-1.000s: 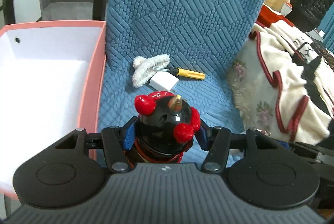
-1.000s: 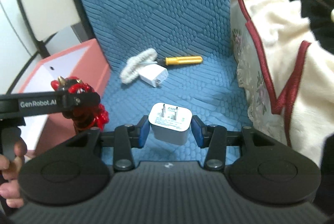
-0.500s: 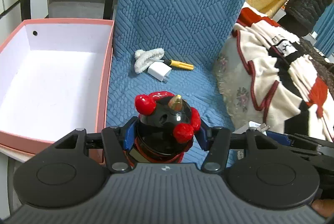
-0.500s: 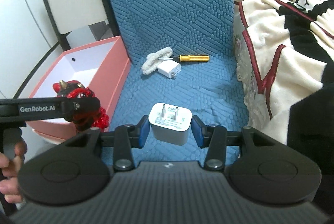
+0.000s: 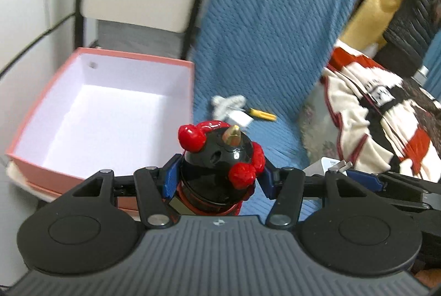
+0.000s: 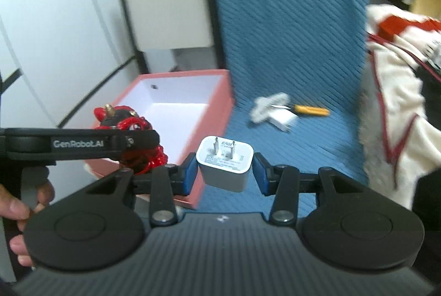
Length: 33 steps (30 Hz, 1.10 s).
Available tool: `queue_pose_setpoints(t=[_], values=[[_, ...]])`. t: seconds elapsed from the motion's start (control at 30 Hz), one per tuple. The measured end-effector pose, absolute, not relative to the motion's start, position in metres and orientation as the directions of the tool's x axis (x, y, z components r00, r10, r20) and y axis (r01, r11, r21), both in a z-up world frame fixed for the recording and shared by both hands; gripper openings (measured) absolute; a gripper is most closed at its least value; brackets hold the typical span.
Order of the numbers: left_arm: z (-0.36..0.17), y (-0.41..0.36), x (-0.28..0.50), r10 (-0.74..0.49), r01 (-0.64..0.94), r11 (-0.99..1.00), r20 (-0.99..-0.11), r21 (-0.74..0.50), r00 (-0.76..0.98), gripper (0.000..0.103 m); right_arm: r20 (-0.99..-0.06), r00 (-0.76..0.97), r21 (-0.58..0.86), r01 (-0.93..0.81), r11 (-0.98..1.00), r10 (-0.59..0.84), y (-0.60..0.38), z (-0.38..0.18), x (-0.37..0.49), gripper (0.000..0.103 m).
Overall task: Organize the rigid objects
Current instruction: 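Lift the figurine and adapter and carry both over the pink box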
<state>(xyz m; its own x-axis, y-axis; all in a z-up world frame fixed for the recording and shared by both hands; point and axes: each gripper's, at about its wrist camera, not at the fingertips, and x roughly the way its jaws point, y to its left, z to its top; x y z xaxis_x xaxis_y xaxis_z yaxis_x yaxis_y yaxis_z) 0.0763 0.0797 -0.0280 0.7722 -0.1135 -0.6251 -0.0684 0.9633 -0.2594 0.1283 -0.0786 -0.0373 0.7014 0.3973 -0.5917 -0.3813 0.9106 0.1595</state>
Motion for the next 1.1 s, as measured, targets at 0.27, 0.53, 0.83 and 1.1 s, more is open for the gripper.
queue_pose_setpoints(t=[0.27,0.53,0.83,1.1], values=[[-0.013,0.138,0.057,-0.028,-0.164,0.953,-0.615,-0.253,0.788,0.063,-0.582,0.649,0.178,-0.487,0.855,0.491,-0.022,-0.029,0.136,0.047],[-0.018,0.180,0.074,0.006,-0.205,0.948,-0.629,-0.245,0.777,0.063,-0.609,0.614,0.188,-0.505,0.843,0.503,0.016,-0.039,0.162,0.047],[-0.054,0.222,0.119,-0.012,-0.223,0.941,-0.685,-0.254,0.728,0.063,-0.677,0.568,0.183,-0.485,0.855,0.467,0.051,-0.070,0.196,0.047],[-0.100,0.254,0.160,-0.037,-0.237,0.937,-0.746,-0.258,0.664,0.063,-0.730,0.521,0.175,-0.483,0.858,0.442,0.087,-0.100,0.229,0.047]])
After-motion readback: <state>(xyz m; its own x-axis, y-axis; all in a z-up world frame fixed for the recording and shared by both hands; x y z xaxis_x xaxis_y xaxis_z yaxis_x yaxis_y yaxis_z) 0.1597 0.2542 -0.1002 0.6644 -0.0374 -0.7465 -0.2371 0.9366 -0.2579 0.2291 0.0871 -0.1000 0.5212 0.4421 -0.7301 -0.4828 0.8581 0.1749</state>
